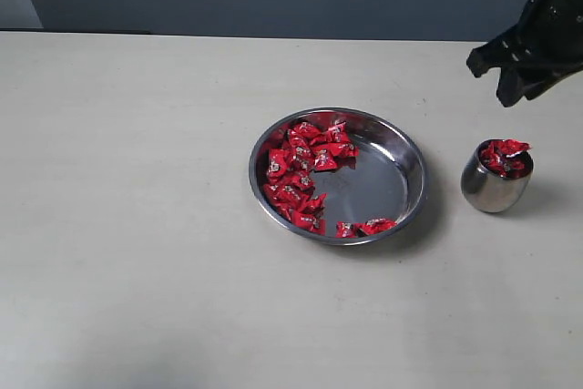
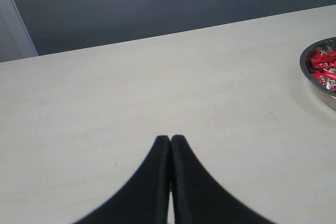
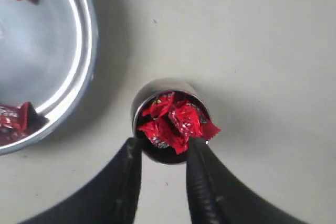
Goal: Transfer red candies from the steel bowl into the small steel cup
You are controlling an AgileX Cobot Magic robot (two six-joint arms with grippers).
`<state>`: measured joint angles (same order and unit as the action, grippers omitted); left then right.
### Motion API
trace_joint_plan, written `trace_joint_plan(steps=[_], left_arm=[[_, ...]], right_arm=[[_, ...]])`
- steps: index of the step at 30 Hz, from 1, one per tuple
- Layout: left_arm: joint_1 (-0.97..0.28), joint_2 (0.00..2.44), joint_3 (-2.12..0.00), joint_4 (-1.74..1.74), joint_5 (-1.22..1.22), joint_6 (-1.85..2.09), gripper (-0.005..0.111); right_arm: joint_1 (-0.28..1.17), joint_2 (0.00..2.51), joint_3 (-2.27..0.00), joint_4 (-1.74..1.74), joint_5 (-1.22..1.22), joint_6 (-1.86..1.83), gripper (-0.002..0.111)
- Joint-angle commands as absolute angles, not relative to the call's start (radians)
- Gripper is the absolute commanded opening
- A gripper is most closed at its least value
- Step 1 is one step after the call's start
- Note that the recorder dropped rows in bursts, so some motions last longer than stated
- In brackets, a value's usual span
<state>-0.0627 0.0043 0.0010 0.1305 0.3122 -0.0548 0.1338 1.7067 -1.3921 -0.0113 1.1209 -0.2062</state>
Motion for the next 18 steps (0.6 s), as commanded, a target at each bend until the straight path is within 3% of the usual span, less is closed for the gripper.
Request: trace_joint_plan(steps=[1,3,9,18], left_arm=[[-0.073,0.0,0.0,0.132,0.309,-0.06,0.0],[-0.073,0.0,0.0,0.132,0.309,-0.06,0.0],[-0.073,0.0,0.0,0.132,0.309,-0.06,0.0],[-0.073,0.0,0.0,0.132,0.309,-0.06,0.0]], right_arm=[[0.13,1.62,-1.392,0.052,1.11,-0.206,0.009],[0.13,1.581,-1.392,0.103,1.121,-0.206,-0.001],[0.13,1.388,-1.321,0.219,1.14,-0.24,-0.001],[0.13,0.943,-0.985,0.278,0.987,-0.231,-0.001]])
